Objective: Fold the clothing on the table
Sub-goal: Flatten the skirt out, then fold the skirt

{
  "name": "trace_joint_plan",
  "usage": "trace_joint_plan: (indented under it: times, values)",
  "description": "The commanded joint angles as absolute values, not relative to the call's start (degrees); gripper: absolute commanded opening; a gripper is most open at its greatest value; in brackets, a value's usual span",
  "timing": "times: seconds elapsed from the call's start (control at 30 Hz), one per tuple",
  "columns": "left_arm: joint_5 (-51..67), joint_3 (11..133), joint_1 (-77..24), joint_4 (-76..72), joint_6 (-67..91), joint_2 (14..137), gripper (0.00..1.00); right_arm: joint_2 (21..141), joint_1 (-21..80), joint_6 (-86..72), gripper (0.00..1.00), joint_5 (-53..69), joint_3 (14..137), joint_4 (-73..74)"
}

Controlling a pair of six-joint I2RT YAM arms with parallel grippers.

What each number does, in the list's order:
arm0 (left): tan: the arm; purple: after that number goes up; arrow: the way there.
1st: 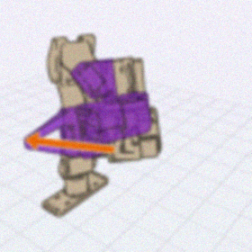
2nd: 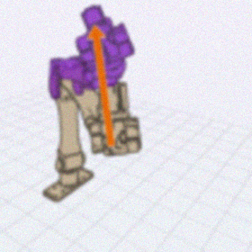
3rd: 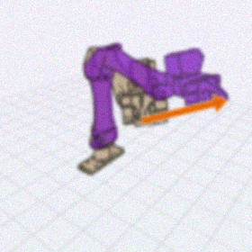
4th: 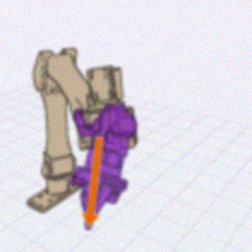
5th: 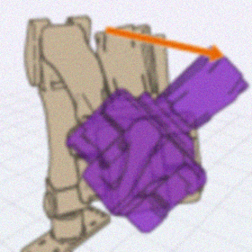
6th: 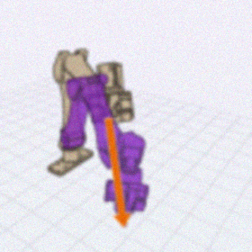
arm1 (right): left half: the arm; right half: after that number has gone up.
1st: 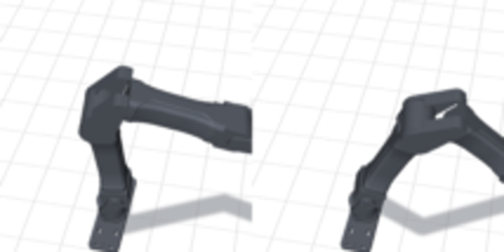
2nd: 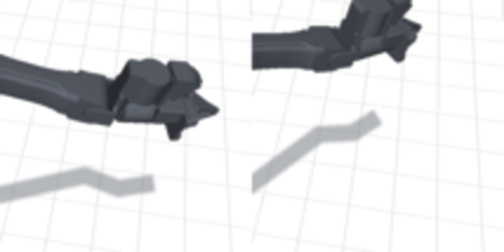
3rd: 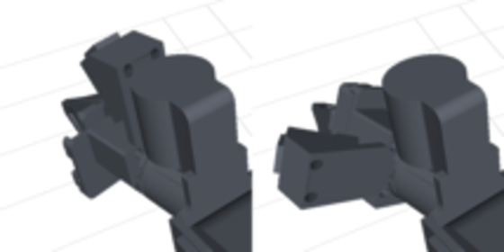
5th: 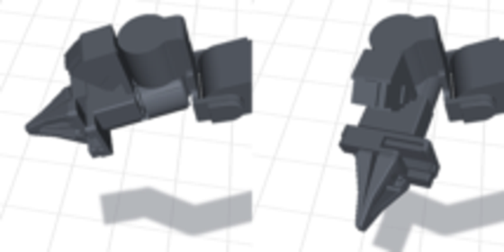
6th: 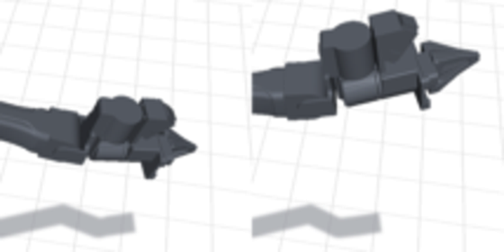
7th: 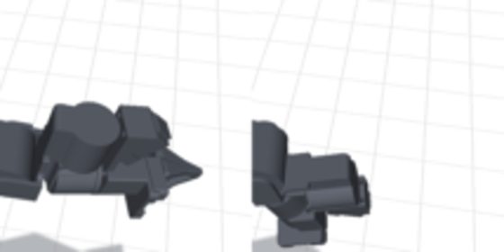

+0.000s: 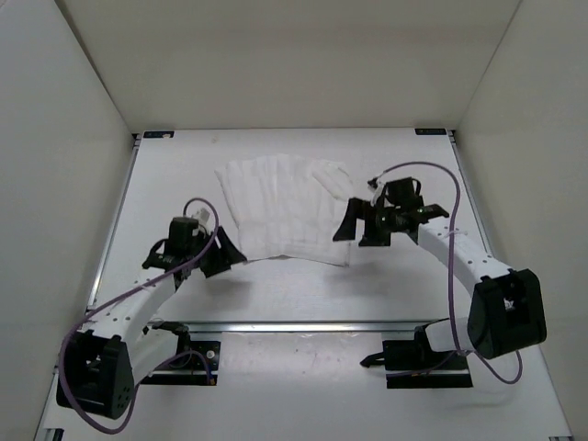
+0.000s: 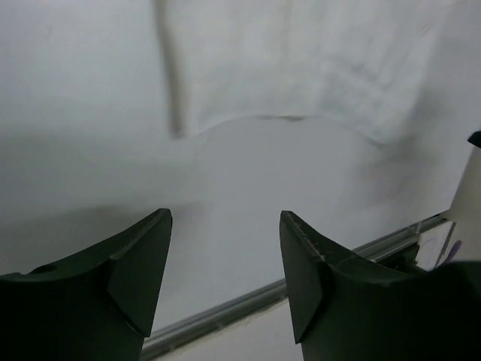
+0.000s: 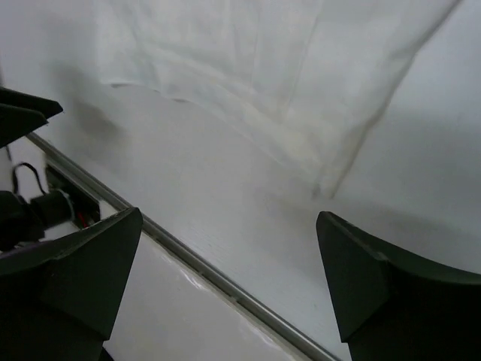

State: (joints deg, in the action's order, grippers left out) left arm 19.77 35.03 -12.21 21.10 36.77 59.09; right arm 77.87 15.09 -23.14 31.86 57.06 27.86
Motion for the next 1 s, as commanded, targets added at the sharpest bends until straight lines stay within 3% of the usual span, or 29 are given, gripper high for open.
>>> trace_joint_plan:
  times: [0.0, 0.17, 0.2, 0.23, 0.3, 0.43, 0.6, 0.7, 0.87, 0.97]
  values:
    - [20.92, 27.45, -12.30, 15.74, 39.46, 51.43, 0.71, 69.19, 16.61, -23.30, 0.99, 26.56, 50.48, 20.84]
    - [16.35, 23.74, -13.98, 17.14, 39.99, 48.25, 0.74, 66.53, 13.98, -23.64, 0.99, 25.23, 42.73, 17.67]
    - [16.09, 23.21, -13.80, 16.62, 39.90, 48.60, 0.75, 66.53, 14.32, -23.73, 0.91, 24.88, 42.37, 17.06]
    - [16.17, 22.77, -13.71, 16.26, 39.73, 49.13, 0.75, 67.06, 14.94, -23.56, 0.69, 24.26, 41.58, 15.48]
    - [14.16, 23.03, -13.45, 15.56, 39.64, 50.53, 0.75, 68.29, 15.55, -23.82, 0.55, 22.42, 40.87, 14.59]
    - [10.55, 24.60, -14.94, 13.98, 38.76, 56.41, 0.75, 72.58, 17.48, -24.17, 0.61, 20.14, 41.39, 12.66]
    - [8.35, 25.49, -15.21, 10.12, 38.58, 62.48, 0.75, 78.82, 21.35, -23.64, 0.60, 14.07, 44.38, 13.27]
    - [7.65, 27.06, -16.17, 9.05, 38.23, 65.99, 0.75, 83.13, 23.11, -23.38, 0.48, 11.96, 46.74, 14.50]
    - [6.77, 29.61, -16.79, 7.30, 37.97, 71.09, 0.76, 86.57, 25.31, -23.47, 0.40, 8.09, 48.51, 16.25]
    - [6.07, 30.84, -17.92, 6.51, 38.23, 73.73, 0.76, 87.80, 26.01, -23.47, 0.41, 6.95, 49.57, 18.36]
